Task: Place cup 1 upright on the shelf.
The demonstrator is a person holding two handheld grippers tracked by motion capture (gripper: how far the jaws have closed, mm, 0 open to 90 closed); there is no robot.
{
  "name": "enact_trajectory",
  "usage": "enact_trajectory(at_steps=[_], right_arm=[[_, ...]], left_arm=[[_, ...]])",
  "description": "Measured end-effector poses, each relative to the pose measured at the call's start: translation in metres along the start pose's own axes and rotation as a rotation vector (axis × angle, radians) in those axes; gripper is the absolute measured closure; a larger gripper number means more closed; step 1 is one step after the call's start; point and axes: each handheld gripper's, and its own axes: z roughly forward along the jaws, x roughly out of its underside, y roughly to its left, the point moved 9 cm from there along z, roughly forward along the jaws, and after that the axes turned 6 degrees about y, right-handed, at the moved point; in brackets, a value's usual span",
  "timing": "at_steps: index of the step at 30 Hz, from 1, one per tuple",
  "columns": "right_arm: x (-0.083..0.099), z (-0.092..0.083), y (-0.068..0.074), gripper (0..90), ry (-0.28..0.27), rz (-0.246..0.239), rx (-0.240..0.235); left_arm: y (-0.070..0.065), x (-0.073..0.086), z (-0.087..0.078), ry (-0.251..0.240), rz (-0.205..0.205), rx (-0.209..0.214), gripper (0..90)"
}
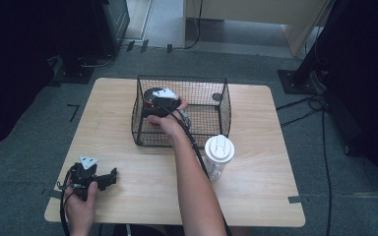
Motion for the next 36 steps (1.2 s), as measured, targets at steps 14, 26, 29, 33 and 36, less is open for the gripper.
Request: enact_trajectory(at_steps=[14,26,29,33,36], right_arm=[[-0.007,-0.004,0.002,0.0,-0.041,0.031,-0.018],[-0.025,-0.022,-0.001,0.0,-0.133,0.011,-0.027],[-0.030,-0.028,0.000,0.0,-0.152,0.008,-0.033],[-0.037,-0.036,0.003,0.0,-0.170,0.008,-0.039],[-0.042,-0.042,0.002,0.0,-0.185,0.000,-0.035]], left_arm=[[0.000,0.000,0.000,0.000,0.000,0.000,0.4],[0.000,0.000,0.000,0.000,0.001,-0.001,0.4],[0.000,0.000,0.000,0.000,0.001,-0.001,0.4],[0.000,0.000,0.000,-0.001,0.000,-0.001,0.4],[0.000,0.000,0.000,-0.001,0.000,0.000,0.4]])
